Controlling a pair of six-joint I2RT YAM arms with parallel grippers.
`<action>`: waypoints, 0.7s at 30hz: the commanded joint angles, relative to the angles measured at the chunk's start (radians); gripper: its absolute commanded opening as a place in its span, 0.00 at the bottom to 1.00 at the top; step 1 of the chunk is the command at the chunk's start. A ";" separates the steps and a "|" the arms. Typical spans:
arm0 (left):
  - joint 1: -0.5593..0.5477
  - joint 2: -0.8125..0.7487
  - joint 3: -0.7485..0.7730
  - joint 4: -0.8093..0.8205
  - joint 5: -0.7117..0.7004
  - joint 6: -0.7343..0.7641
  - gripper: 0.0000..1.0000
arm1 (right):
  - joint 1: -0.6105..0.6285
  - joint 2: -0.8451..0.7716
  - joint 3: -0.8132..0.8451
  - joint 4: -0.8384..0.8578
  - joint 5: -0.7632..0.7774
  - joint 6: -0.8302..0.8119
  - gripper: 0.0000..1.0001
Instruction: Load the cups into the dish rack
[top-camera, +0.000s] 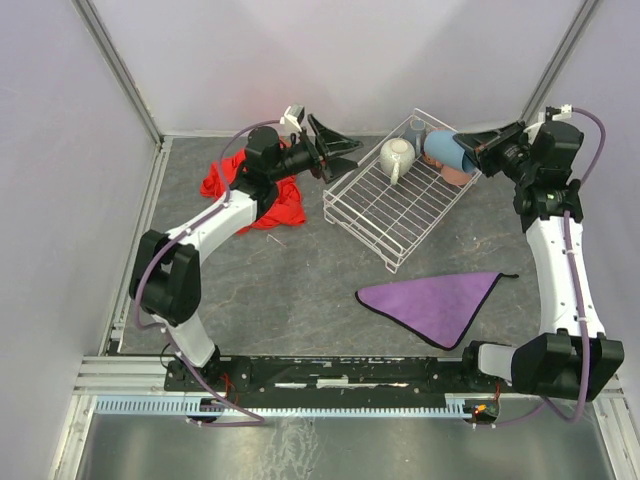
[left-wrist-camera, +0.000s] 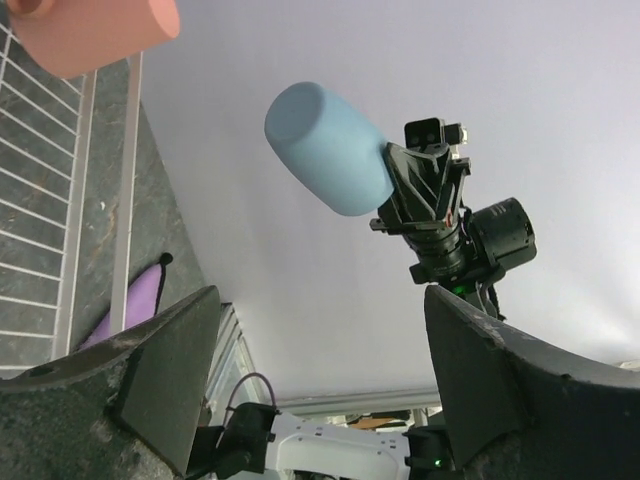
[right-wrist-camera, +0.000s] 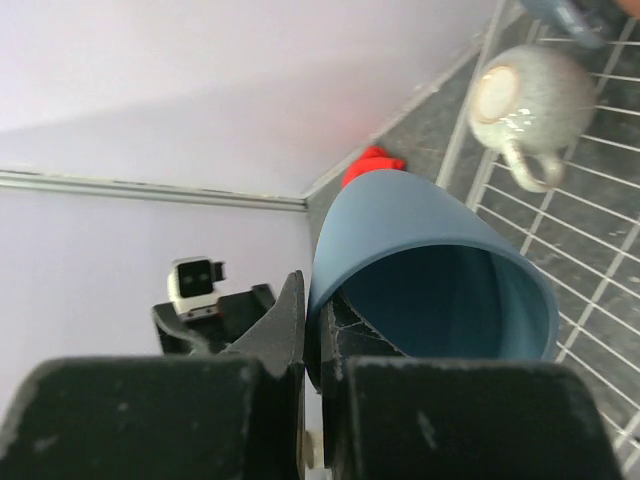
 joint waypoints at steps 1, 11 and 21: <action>-0.033 0.053 0.098 0.050 -0.046 -0.083 0.89 | 0.025 -0.008 -0.006 0.203 -0.068 0.129 0.01; -0.061 0.163 0.253 0.059 -0.076 -0.131 0.91 | 0.125 0.019 -0.069 0.337 -0.070 0.251 0.01; -0.064 0.219 0.347 0.010 -0.075 -0.124 0.91 | 0.242 0.040 -0.073 0.373 -0.034 0.249 0.01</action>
